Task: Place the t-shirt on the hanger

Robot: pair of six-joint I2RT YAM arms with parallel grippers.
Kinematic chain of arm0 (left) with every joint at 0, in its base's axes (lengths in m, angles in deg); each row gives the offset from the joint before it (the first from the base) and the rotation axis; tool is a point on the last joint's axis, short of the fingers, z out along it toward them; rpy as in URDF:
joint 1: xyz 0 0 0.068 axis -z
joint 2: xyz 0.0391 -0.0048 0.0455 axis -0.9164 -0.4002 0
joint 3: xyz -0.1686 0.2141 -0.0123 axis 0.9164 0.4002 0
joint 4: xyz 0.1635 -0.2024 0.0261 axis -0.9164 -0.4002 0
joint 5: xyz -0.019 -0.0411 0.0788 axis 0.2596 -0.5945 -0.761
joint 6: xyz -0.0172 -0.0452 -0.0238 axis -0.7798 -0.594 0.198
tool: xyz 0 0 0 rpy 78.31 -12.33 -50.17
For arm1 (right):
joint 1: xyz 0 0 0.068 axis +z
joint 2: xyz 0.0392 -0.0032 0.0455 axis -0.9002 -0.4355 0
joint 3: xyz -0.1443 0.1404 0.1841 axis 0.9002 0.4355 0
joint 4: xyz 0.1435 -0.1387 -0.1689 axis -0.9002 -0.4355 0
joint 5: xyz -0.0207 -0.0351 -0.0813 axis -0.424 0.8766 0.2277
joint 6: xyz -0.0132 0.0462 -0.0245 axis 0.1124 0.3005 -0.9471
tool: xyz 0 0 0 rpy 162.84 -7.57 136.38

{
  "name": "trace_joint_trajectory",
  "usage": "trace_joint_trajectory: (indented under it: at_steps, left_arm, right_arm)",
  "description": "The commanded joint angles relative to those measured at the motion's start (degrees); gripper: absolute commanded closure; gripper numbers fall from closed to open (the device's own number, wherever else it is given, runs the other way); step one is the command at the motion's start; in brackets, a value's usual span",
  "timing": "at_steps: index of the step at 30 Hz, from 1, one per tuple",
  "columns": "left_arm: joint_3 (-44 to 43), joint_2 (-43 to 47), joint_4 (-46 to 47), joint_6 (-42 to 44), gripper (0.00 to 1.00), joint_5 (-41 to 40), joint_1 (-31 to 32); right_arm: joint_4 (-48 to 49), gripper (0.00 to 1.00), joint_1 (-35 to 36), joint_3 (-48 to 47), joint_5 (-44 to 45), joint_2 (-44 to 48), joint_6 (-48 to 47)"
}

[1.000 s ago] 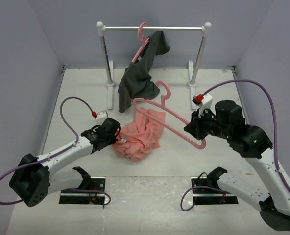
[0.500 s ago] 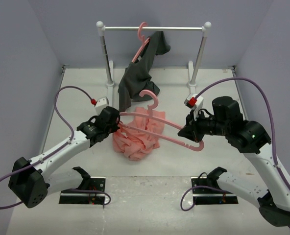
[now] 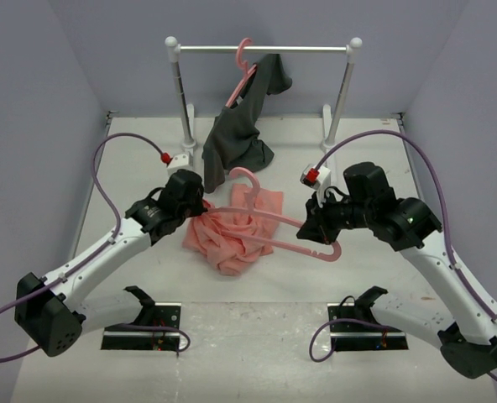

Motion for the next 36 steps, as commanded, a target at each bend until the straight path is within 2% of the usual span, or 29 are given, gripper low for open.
trace_joint_trajectory:
  at_steps: [1,3,8,11,15,17,19,22,26,28,32,36]
  left_arm:
    - [-8.2,2.0,-0.8,14.0,1.00,8.2,-0.4]
    - [-12.2,2.7,-4.9,17.2,1.00,9.4,-0.4]
    - [-16.9,7.7,-6.5,19.6,1.00,23.8,-0.4]
    - [-19.2,9.0,-7.6,18.9,1.00,24.7,-0.3]
    - [-21.8,9.3,-8.3,18.9,1.00,27.1,-0.3]
    - [-22.3,9.6,-7.8,18.9,1.00,29.1,-0.3]
    - [-22.6,10.5,-6.6,17.8,1.00,29.7,-0.3]
    - [-22.0,11.1,-5.7,17.0,1.00,29.7,-0.3]
    - [-21.1,9.3,-5.5,17.4,1.00,30.1,-0.3]
    - [-22.3,8.4,-6.5,17.7,1.00,27.7,-0.3]
    - [-29.8,5.8,-14.2,20.9,1.00,17.2,-0.3]
    - [-39.0,2.1,-20.8,25.7,1.00,15.2,-0.3]
  right_arm:
    - [10.9,1.00,0.3,2.2,-7.3,1.0,0.2]
    - [14.3,1.00,0.3,3.7,-7.0,2.2,0.5]
    - [40.0,1.00,0.3,17.5,1.8,7.2,18.9]
    - [43.2,1.00,0.3,19.6,1.6,5.6,23.2]
    - [46.3,1.00,0.4,20.9,-8.8,2.9,21.9]
    - [49.4,1.00,0.4,21.7,-9.6,2.4,22.8]
    - [50.5,1.00,0.3,22.1,-4.6,2.6,26.2]
    - [51.9,1.00,0.5,22.6,-2.0,3.2,25.0]
    - [55.6,1.00,0.7,21.4,-15.9,1.7,21.1]
    - [56.3,1.00,0.6,20.7,-18.0,1.3,18.6]
    - [64.6,1.00,0.7,27.0,-15.7,4.4,13.0]
    - [71.8,1.00,0.6,30.4,-16.9,3.7,9.2]
